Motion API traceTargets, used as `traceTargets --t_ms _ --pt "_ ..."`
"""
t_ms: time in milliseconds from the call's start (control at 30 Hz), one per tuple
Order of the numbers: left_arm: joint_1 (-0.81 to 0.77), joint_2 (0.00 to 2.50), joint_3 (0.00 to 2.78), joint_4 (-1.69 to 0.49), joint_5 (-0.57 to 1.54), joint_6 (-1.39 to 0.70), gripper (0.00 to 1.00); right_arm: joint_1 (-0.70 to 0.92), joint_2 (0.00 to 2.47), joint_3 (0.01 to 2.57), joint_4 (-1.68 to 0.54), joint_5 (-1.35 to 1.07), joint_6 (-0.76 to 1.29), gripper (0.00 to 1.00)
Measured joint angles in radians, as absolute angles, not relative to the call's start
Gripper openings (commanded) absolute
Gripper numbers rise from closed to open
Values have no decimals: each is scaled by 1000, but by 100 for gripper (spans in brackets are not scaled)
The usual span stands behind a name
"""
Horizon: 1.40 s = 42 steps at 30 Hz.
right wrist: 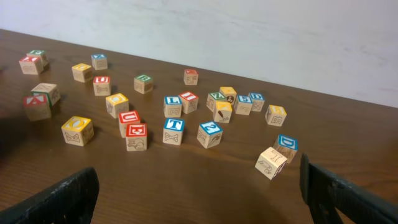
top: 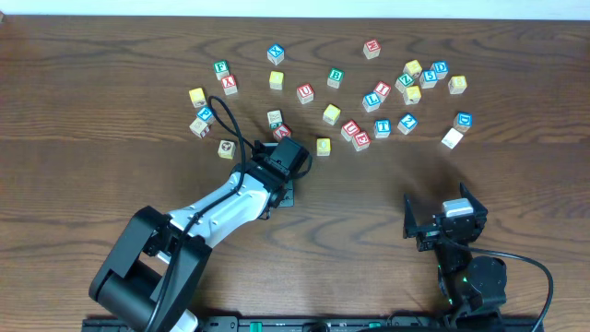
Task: Spell out ROBOT
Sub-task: 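Lower the green R block onto the open table area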
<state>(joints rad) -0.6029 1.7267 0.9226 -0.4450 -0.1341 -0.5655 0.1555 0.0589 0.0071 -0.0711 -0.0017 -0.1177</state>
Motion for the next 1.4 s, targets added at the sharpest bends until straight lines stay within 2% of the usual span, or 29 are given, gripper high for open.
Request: traceTargets --t_ms 1000,1133,1167,1233,1400 --pt "-603 1724 908 -413 -134 -570 8 155 59 7 -71 -2 -118 99" --pt "-603 1724 907 -412 -134 -572 17 155 59 7 -71 -2 -118 99" --pt "-603 1724 907 -412 -134 -572 25 155 59 7 -71 -2 -118 99" --pt "-603 1724 907 -412 -134 -572 36 155 59 7 -71 -2 -118 99" --pt "-603 1724 891 -412 -134 -576 50 155 59 7 -71 -2 -118 99"
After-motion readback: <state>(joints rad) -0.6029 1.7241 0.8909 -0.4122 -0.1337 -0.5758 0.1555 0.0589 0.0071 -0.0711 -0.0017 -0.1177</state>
